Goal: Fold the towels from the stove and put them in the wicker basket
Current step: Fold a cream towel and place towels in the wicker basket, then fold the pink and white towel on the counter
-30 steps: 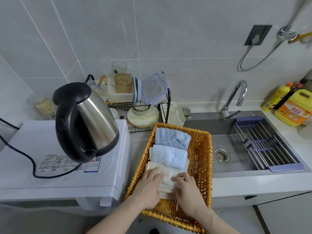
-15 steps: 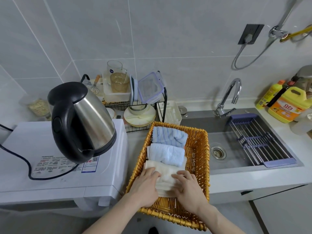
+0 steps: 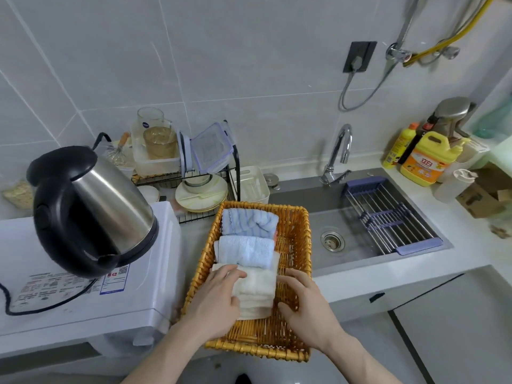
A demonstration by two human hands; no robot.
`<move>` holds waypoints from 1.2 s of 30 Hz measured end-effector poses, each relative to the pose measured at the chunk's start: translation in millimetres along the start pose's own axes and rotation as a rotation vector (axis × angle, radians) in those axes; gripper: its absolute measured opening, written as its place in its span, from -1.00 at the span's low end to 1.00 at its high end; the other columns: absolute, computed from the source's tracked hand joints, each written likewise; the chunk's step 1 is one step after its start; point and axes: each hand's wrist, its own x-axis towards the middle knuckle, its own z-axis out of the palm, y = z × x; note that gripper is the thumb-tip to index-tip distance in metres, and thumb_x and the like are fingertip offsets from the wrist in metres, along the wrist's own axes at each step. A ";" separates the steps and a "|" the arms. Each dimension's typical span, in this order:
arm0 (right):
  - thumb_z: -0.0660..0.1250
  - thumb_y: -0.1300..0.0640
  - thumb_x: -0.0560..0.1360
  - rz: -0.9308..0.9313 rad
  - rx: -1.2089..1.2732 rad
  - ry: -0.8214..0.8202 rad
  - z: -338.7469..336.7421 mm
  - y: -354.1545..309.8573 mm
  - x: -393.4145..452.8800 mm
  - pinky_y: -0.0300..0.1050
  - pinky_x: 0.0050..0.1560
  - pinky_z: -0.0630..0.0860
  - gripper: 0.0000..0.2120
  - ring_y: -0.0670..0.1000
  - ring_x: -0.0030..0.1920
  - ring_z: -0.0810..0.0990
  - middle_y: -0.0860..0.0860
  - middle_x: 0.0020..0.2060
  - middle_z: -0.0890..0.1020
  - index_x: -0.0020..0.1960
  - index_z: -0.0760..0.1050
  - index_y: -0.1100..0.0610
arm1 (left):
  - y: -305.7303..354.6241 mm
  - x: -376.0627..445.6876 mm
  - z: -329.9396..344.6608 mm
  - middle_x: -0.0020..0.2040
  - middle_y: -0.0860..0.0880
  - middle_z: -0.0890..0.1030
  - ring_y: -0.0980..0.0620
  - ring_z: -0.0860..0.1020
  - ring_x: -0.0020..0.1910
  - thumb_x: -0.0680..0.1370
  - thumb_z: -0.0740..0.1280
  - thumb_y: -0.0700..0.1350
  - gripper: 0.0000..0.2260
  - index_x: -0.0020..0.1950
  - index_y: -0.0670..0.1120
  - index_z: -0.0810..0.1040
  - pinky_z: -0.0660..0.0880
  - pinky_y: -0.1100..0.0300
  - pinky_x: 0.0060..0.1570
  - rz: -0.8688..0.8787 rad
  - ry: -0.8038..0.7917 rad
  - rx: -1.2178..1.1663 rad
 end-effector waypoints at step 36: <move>0.37 0.00 0.56 0.766 0.271 0.957 -252.5 262.7 -533.7 -0.14 0.52 0.28 -0.48 -0.31 0.47 0.25 -0.34 0.49 0.24 0.47 0.33 -0.22 | 592.8 -73.2 274.9 0.53 0.23 0.26 0.12 0.33 0.47 0.55 0.33 -0.11 -0.54 0.42 0.21 0.40 0.30 0.21 0.43 1.167 -0.432 0.148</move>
